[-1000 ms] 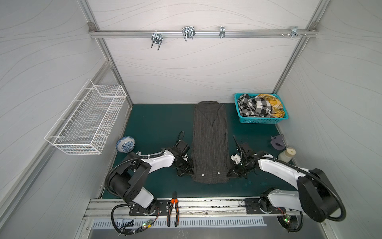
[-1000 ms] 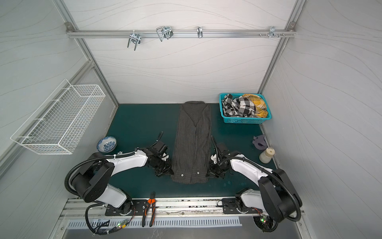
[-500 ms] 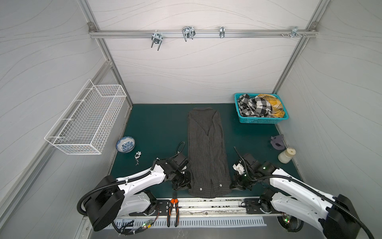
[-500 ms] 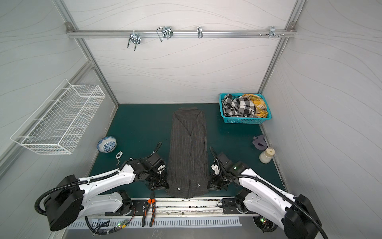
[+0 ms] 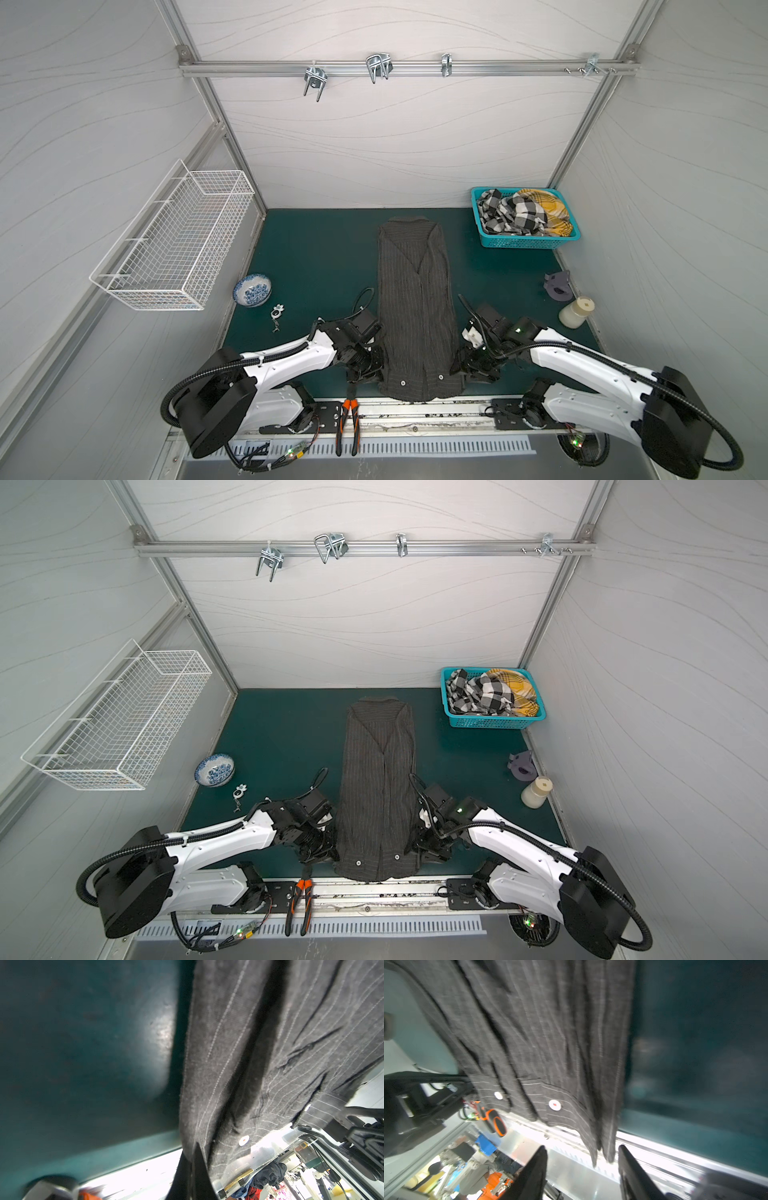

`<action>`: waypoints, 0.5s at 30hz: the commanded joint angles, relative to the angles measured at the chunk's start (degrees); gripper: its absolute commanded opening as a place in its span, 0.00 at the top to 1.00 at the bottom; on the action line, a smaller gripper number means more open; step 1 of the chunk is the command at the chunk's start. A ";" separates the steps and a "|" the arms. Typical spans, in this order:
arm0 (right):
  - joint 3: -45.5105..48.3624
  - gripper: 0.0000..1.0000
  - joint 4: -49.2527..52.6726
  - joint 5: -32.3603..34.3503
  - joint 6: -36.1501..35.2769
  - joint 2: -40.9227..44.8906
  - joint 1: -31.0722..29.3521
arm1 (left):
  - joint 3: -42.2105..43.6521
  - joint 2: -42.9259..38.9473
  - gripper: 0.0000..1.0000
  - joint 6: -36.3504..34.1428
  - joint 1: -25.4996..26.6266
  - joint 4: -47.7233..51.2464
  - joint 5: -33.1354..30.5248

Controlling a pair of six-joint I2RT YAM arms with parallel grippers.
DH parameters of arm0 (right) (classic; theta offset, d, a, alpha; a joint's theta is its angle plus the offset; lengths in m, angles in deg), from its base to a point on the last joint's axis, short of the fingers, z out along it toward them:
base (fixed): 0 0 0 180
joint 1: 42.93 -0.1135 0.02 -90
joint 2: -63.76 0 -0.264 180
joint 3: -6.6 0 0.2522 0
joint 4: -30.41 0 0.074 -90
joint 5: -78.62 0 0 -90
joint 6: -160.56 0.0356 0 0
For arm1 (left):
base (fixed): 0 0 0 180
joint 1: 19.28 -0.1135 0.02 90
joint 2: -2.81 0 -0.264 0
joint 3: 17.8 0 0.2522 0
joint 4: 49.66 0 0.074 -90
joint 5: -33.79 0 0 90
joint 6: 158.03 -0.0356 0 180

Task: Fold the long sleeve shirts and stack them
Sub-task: 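Grasp the hem corners nearest the robot with both grippers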

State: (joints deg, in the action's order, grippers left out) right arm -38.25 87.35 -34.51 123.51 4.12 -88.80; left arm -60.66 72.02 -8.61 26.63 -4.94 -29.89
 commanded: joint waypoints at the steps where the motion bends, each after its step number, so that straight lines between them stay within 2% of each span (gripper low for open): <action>1: 1.13 0.41 5.35 2.60 0.89 2.99 1.10 | 0.39 -0.87 1.00 1.05 0.15 -0.55 -1.20; 5: 5.59 0.41 0.15 -2.48 1.53 5.45 4.51 | 1.15 -1.05 1.00 1.39 0.18 -0.88 -1.10; 9: 6.35 0.46 -5.48 -5.24 0.87 2.07 5.02 | 1.15 -0.71 1.00 1.34 0.15 -1.06 -1.01; 14: 7.82 0.54 -11.04 -6.64 1.55 -2.96 4.65 | 1.13 -0.51 1.00 1.40 0.22 -1.17 -1.02; 15: 8.20 0.59 -11.80 -6.74 1.74 -3.78 4.47 | 1.08 -0.51 1.00 1.39 0.21 -1.12 -1.08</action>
State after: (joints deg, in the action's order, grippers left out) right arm -31.24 79.40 -39.54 123.88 1.87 -84.05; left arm -59.42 71.72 -7.89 26.63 -5.53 -30.28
